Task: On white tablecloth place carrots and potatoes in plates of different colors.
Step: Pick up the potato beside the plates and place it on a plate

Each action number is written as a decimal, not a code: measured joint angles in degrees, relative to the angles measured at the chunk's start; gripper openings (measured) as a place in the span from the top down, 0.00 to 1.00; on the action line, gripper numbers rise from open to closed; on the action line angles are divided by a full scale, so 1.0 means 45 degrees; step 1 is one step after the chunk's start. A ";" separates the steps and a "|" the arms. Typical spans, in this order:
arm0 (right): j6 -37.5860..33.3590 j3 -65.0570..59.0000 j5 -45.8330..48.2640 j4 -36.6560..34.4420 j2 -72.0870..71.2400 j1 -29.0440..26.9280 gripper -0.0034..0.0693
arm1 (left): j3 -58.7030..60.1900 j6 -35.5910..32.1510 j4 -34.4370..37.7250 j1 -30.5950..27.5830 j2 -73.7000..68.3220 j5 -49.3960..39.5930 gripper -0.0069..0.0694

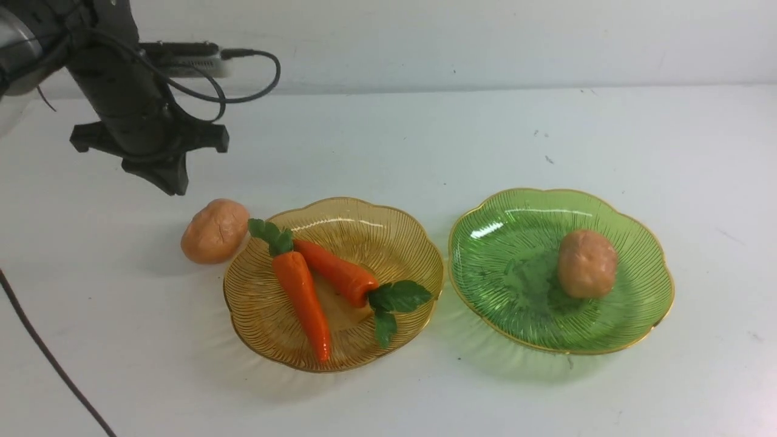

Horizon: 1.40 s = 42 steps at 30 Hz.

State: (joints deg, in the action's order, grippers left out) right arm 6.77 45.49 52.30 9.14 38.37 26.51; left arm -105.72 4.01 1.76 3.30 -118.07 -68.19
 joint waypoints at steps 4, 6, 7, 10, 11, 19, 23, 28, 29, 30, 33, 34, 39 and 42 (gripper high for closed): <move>0.0000 0.0000 0.0000 0.0000 0.0000 0.0000 0.97 | 0.0000 0.0012 0.0123 0.0000 -0.0169 0.0461 0.49; 0.0000 0.0000 0.0000 0.0000 0.0000 0.0000 0.97 | 0.0000 -0.0005 0.0123 0.0000 -0.0289 0.0749 0.36; 0.0000 0.0000 0.0000 0.0000 0.0000 0.0000 0.97 | 0.0000 -0.0029 0.0112 0.0000 -0.0398 0.0939 0.27; 0.0000 0.0000 0.0000 0.0000 0.0000 0.0000 0.97 | 0.0000 -0.0184 0.0112 0.0000 -0.0748 0.1285 0.11; 0.0000 0.0000 0.0000 -0.0011 0.0000 0.0000 0.97 | 0.0000 -0.0365 0.0112 0.0000 -0.0928 0.1427 0.05; 0.0000 0.0000 0.0000 -0.0023 0.0000 0.0000 0.97 | 0.0000 -0.0706 0.0085 0.0000 -0.2014 0.1896 0.03; 0.0000 0.0000 0.0000 -0.0035 0.0000 0.0000 0.97 | -0.0017 -0.0706 0.0032 0.0000 -0.2278 0.1806 0.21; 0.0000 0.0000 0.0000 -0.0048 0.0000 0.0000 0.97 | -0.0354 -0.0652 -0.0679 -0.0103 -0.2201 0.0340 0.39; 0.0000 0.0000 0.0000 -0.0048 0.0000 0.0000 0.97 | -0.0543 -0.0614 -0.0811 -0.0142 -0.2132 0.0036 0.40; 0.0000 0.0000 0.0000 -0.0048 0.0000 0.0000 0.97 | -0.0786 -0.0484 -0.0978 -0.0171 -0.1997 -0.0179 0.41; 0.0000 0.0000 0.0000 -0.0048 0.0000 0.0000 0.97 | -0.1936 -0.0178 -0.1011 -0.0213 -0.1258 -0.0419 0.41; 0.0000 0.0000 0.0000 -0.0048 0.0000 0.0000 0.97 | -0.2357 -0.0092 -0.0731 -0.0131 -0.0874 -0.0419 0.41; 0.0199 0.0000 -0.0057 -0.0048 0.0010 0.0000 0.97 | -0.3163 -0.0145 0.1394 0.1001 0.0241 -0.0443 0.41; 0.0481 0.0000 -0.0162 -0.0067 0.0014 0.0000 0.97 | -0.3190 -0.0141 0.2628 0.2151 0.0214 -0.0441 0.41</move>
State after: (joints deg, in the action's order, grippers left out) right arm 8.94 45.49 51.57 8.84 38.43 26.51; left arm -120.08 3.38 13.59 12.98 -117.10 -70.18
